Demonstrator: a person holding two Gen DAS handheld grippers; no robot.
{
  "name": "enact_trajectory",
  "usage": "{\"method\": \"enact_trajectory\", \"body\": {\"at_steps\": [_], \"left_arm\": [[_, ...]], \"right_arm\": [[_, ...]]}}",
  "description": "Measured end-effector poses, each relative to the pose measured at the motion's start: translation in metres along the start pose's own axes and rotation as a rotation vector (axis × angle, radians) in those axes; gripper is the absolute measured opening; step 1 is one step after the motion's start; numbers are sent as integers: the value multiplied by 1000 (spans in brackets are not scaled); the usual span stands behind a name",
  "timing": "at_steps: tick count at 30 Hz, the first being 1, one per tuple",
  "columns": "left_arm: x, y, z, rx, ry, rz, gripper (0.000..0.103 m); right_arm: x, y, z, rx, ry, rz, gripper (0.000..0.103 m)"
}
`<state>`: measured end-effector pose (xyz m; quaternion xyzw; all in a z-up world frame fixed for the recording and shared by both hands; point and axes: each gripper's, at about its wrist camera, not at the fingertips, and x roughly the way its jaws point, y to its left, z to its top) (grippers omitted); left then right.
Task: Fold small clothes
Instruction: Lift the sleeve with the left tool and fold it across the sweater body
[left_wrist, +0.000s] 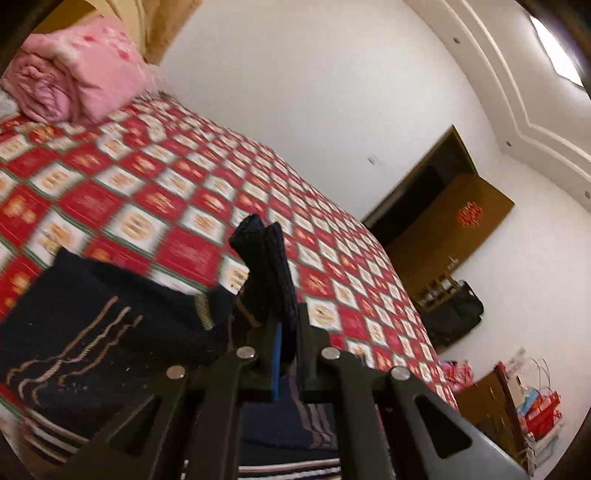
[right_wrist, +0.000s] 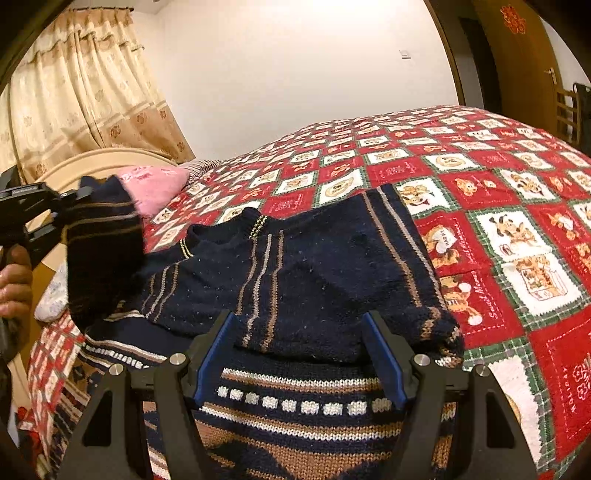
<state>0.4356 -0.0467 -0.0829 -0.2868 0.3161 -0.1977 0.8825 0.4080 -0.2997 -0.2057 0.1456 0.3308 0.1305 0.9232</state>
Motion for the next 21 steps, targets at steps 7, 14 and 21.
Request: {"method": "enact_trajectory", "body": {"at_steps": [7, 14, 21], "left_arm": [[43, -45, -44, 131, 56, 41, 7], [55, -71, -72, 255, 175, 7, 26], [-2, -72, -79, 510, 61, 71, 72]], "right_arm": [[0, -6, 0, 30, 1, 22, 71], [0, -9, 0, 47, 2, 34, 71], [-1, -13, 0, 66, -8, 44, 71]]}}
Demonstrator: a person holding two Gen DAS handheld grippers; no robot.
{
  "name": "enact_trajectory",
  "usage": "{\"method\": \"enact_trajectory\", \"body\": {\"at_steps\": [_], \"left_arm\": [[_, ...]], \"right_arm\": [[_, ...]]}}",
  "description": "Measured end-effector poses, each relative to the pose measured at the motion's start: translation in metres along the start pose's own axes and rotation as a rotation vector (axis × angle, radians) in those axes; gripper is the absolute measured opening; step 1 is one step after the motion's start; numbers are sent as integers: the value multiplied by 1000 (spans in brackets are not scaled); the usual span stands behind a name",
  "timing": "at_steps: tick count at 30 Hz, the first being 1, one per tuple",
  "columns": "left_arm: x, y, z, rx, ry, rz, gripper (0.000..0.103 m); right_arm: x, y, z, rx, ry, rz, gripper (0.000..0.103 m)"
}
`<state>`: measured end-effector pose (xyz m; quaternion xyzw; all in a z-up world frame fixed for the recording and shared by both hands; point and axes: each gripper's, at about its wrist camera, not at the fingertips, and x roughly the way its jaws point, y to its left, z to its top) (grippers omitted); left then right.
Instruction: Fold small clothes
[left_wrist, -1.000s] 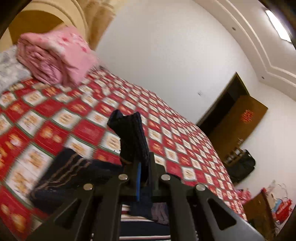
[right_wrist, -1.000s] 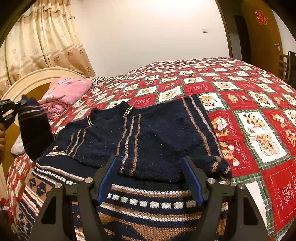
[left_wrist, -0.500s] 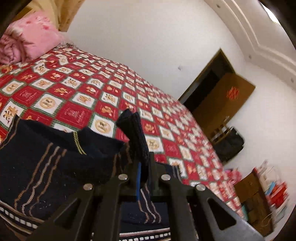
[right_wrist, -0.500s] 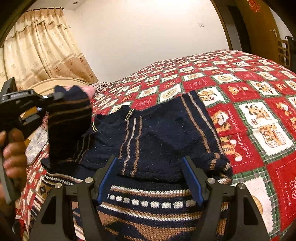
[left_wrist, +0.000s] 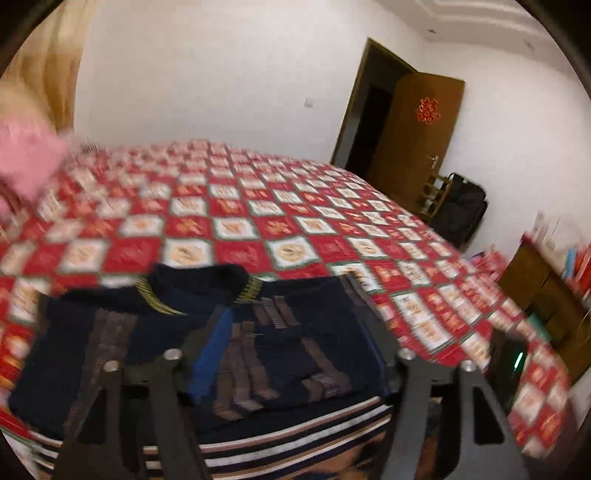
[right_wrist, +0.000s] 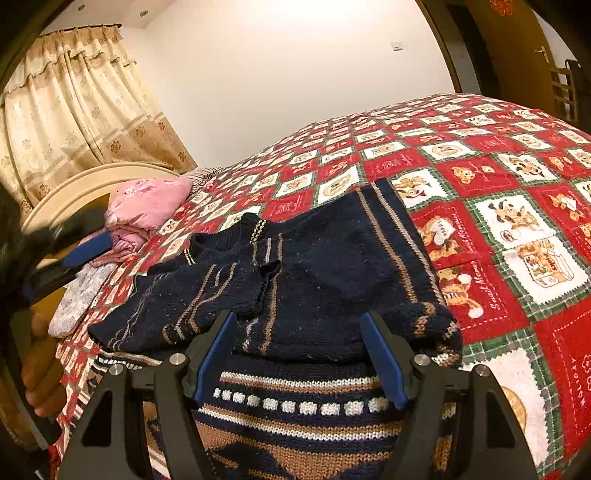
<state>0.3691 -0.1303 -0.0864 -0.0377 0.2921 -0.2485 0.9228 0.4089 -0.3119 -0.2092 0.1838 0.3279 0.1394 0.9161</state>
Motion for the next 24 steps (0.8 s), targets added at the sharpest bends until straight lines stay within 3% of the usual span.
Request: {"method": "enact_trajectory", "body": {"at_steps": [3, 4, 7, 10, 13, 16, 18, 22, 24], "left_arm": [[-20, 25, -16, 83, -18, 152, 88], [-29, 41, -25, 100, -24, 237, 92], [-46, 85, -43, 89, -29, 380, 93], [-56, 140, -57, 11, -16, 503, 93], [-62, 193, -63, -137, -14, 619, 93], [-67, 239, -71, -332, -22, 618, 93], [-60, 255, -81, -414, 0, 580, 93], [-46, 253, -99, -434, 48, 549, 93], [-50, 249, -99, -429, 19, 523, 96]], "right_arm": [[-3, -2, 0, 12, -16, 22, 71], [-3, -2, 0, 17, -18, 27, 71], [-7, -3, 1, 32, -39, 26, 71], [-5, -1, 7, 63, 2, 65, 71], [2, 1, 21, 182, 70, 143, 71], [20, 15, 34, 232, 137, 183, 69], [38, 31, 39, 189, 168, 137, 64], [76, 47, 37, 164, 270, 40, 60], [91, 51, 30, 163, 314, -7, 60]]}}
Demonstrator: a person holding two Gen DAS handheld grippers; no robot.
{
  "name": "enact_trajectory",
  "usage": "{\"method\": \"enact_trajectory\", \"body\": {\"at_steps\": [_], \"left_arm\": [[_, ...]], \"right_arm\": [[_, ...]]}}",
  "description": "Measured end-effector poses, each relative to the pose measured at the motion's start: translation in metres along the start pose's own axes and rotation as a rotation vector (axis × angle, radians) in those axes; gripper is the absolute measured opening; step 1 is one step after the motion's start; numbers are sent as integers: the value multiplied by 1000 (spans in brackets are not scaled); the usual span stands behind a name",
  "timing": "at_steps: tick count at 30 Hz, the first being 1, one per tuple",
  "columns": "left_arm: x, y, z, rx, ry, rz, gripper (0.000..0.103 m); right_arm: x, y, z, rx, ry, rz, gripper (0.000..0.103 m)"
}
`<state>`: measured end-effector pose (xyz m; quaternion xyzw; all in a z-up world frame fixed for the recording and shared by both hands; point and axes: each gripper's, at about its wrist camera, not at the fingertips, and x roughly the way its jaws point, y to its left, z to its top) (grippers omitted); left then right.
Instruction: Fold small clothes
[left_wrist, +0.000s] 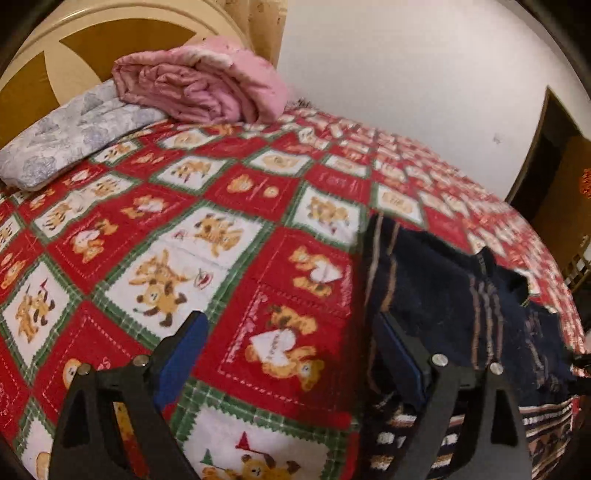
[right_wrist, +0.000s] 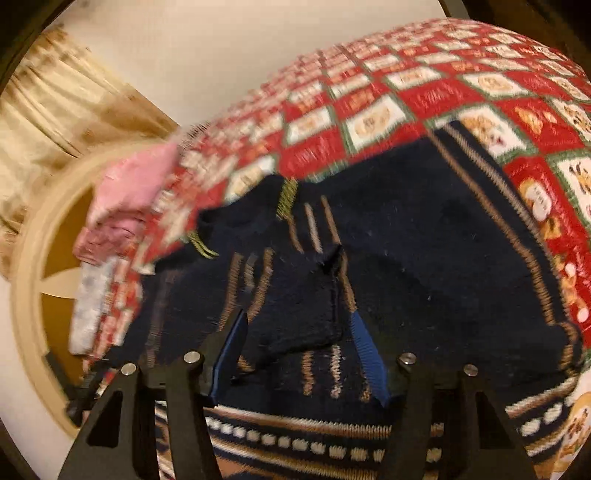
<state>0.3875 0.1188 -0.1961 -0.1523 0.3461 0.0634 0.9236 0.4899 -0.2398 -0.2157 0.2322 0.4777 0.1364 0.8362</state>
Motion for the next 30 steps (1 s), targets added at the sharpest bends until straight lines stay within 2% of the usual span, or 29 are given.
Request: {"method": "enact_trajectory", "body": {"at_steps": [2, 4, 5, 6, 8, 16, 20, 23, 28, 30], "left_arm": [[3, -1, -1, 10, 9, -7, 98], [12, 0, -1, 16, 55, -49, 99], [16, 2, -1, 8, 74, -60, 99], [17, 4, -1, -5, 84, -74, 99], [14, 6, -2, -17, 70, -93, 99], [8, 12, -3, -51, 46, -158, 101], [17, 2, -2, -1, 94, -113, 103], [17, -13, -5, 84, 97, -93, 103], [21, -28, -10, 179, 124, -79, 103], [22, -33, -12, 207, 125, -62, 103]], "right_arm": [[6, 1, -2, -6, 6, -19, 56], [9, 6, -3, -32, 7, -34, 37], [10, 8, -3, -38, 10, -44, 21], [11, 12, -3, -51, 6, -58, 14], [9, 17, -3, -75, -6, -60, 9], [-27, 35, 14, -178, -122, -149, 7], [-40, 29, 23, -195, -154, -199, 7], [-44, 14, 26, -178, -148, -217, 7], [-26, -7, 24, -194, -131, -322, 7], [-9, -14, 24, -199, -61, -326, 8]]}}
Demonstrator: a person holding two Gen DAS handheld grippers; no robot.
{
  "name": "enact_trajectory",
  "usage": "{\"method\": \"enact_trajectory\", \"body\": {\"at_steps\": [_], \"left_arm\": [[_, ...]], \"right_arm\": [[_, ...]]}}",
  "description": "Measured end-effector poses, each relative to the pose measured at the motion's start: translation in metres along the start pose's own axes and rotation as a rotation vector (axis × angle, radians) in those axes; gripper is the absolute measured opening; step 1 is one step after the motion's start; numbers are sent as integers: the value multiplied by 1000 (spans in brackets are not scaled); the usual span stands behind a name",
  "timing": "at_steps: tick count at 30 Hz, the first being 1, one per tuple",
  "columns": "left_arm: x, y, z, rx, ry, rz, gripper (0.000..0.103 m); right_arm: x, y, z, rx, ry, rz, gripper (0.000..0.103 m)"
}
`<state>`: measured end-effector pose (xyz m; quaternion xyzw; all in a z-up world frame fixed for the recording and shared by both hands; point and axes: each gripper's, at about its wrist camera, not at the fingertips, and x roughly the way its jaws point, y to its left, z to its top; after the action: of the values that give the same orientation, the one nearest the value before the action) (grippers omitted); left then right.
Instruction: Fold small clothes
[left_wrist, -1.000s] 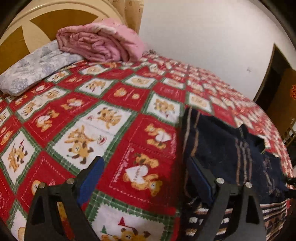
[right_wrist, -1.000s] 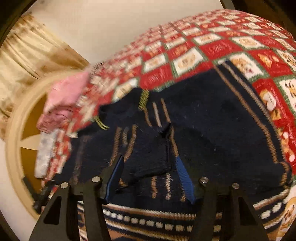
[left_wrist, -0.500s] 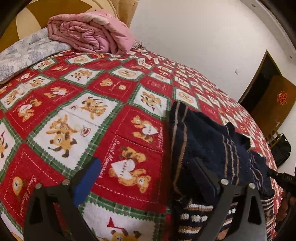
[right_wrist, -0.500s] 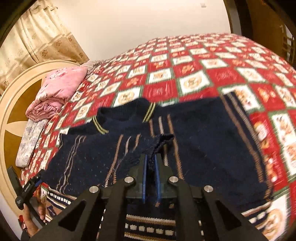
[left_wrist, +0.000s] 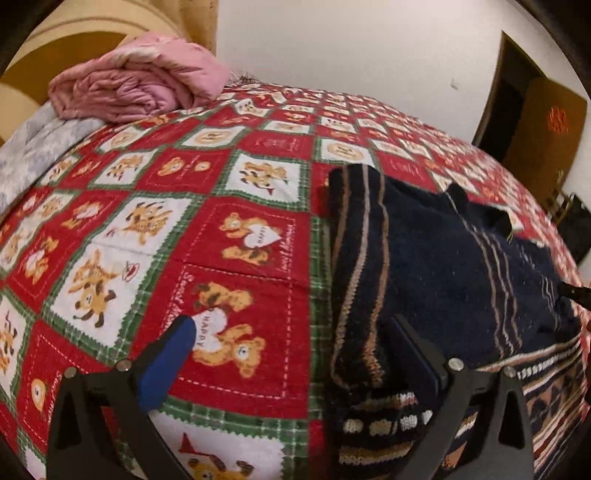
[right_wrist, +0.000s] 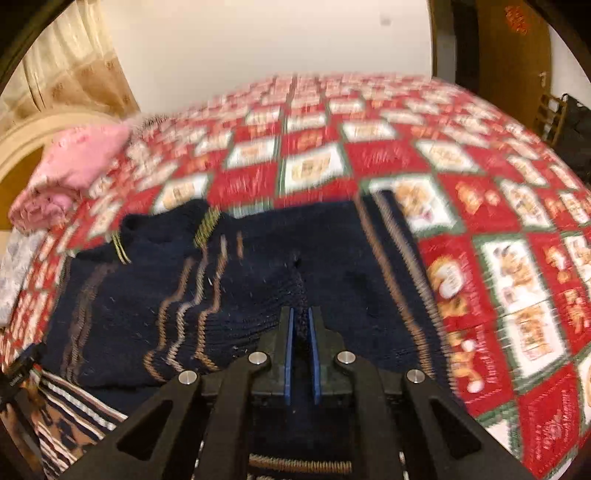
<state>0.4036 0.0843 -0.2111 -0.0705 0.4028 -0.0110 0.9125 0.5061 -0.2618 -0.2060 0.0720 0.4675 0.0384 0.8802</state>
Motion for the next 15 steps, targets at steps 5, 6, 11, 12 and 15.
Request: {"method": "enact_trajectory", "body": {"at_steps": [5, 6, 11, 12, 15], "left_arm": [[1, 1, 0, -1, 8, 4, 103], [0, 2, 0, -4, 7, 2, 103], [2, 3, 1, -23, 13, 9, 103], [3, 2, 1, -21, 15, 21, 103], [2, 0, 1, -10, 13, 43, 103]], "right_arm": [[-10, -6, -2, 29, -43, -8, 11], [-16, -6, -3, 39, -65, 4, 18], [-36, 25, -12, -72, -120, 90, 55], [-31, 34, -14, -104, -90, 95, 55], [-16, 43, -20, -137, -48, 96, 55]]}}
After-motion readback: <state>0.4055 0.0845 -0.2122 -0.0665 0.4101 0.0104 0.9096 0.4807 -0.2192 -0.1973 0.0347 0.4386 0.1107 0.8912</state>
